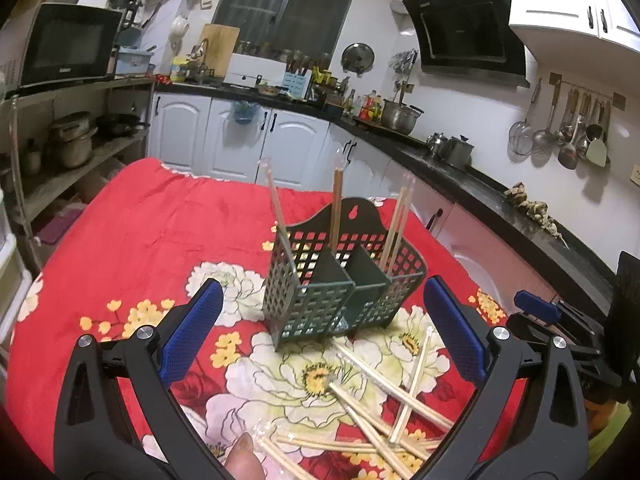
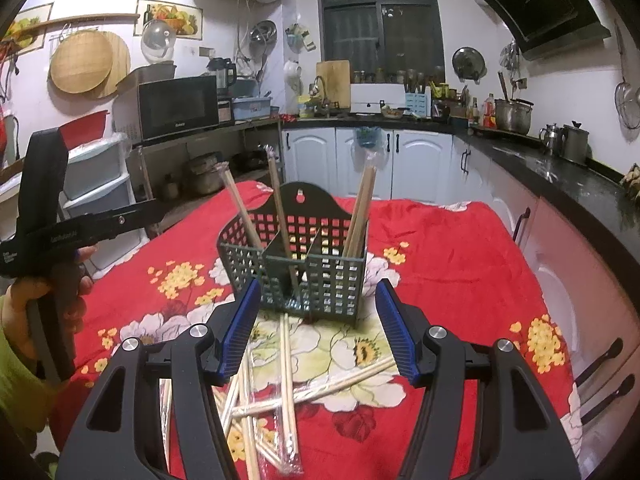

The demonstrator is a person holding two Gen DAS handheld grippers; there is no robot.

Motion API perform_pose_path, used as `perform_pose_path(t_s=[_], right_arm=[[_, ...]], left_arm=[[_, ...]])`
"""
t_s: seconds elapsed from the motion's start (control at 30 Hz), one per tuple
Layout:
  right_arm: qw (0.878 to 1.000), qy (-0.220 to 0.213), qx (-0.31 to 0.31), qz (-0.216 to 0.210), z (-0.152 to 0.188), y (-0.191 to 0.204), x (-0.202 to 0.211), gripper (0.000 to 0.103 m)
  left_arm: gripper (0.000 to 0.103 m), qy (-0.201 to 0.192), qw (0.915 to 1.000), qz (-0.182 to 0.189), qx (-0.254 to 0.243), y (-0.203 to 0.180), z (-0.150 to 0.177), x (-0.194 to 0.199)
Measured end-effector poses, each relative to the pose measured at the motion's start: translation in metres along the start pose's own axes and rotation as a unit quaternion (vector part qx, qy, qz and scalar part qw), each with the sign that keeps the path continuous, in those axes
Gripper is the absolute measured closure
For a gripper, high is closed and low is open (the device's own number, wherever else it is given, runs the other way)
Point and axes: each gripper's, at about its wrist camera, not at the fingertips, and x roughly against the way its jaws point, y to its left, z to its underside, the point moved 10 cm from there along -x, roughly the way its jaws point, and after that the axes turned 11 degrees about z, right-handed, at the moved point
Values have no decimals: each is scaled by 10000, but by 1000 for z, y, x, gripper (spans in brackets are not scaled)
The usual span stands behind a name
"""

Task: Organize utensils
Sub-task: 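Withdraw both open tools back toward the chopstick pile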

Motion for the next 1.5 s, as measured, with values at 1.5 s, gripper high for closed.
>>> perform_pose_path(t_s=[1.5], right_arm=[[9916,1282,116,-127,112,21,-10,45]], left_arm=[[11,1406,9890,-207,399,36,123,-17]])
